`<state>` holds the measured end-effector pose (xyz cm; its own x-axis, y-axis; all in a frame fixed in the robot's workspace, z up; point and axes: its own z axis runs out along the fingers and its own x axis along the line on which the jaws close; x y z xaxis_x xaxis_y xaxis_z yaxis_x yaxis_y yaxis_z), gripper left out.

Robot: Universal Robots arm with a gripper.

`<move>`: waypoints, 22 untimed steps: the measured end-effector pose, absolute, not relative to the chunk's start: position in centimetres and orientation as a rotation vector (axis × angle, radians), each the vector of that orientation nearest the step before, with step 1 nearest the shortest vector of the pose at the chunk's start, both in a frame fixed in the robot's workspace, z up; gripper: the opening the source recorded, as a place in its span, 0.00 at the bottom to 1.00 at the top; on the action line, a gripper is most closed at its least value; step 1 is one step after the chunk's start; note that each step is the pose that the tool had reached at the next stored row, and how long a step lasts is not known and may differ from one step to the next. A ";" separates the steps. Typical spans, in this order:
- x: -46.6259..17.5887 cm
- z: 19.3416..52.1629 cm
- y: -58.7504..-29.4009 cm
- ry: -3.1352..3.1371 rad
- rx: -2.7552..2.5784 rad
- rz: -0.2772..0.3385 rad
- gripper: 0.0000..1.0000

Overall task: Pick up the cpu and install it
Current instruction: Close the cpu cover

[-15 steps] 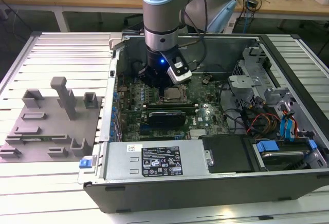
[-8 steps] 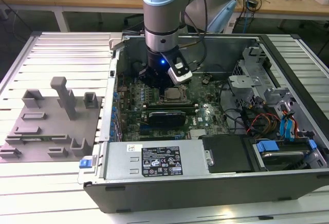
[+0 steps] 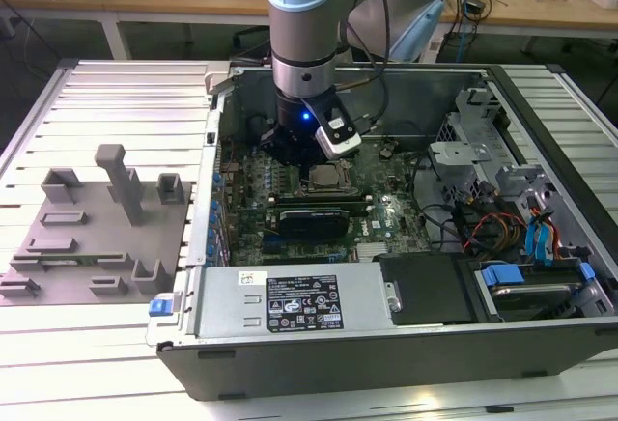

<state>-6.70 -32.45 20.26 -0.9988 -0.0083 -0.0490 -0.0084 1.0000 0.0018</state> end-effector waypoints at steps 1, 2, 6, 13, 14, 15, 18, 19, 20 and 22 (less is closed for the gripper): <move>-6.7 20.3 -32.5 3.092 -0.013 0.003 0.11; -6.7 20.3 -32.5 3.092 -0.013 0.003 0.11; -6.7 20.2 -32.5 3.093 -0.013 0.003 0.11; -6.7 20.4 -32.4 3.092 -0.013 0.005 0.11; -6.7 20.5 -32.4 3.092 -0.013 0.005 0.11; -6.7 20.6 -32.4 3.092 -0.013 0.004 0.11; -6.7 20.8 -32.5 3.092 -0.013 0.003 0.11; -6.7 20.9 -32.5 3.092 -0.013 0.003 0.11; -6.7 21.1 -32.5 3.092 -0.013 0.004 0.11; -6.7 21.4 -32.4 3.092 -0.013 0.003 0.11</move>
<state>-6.70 -32.45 21.45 -0.9988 -0.0082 -0.0491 -0.0083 1.0000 0.0020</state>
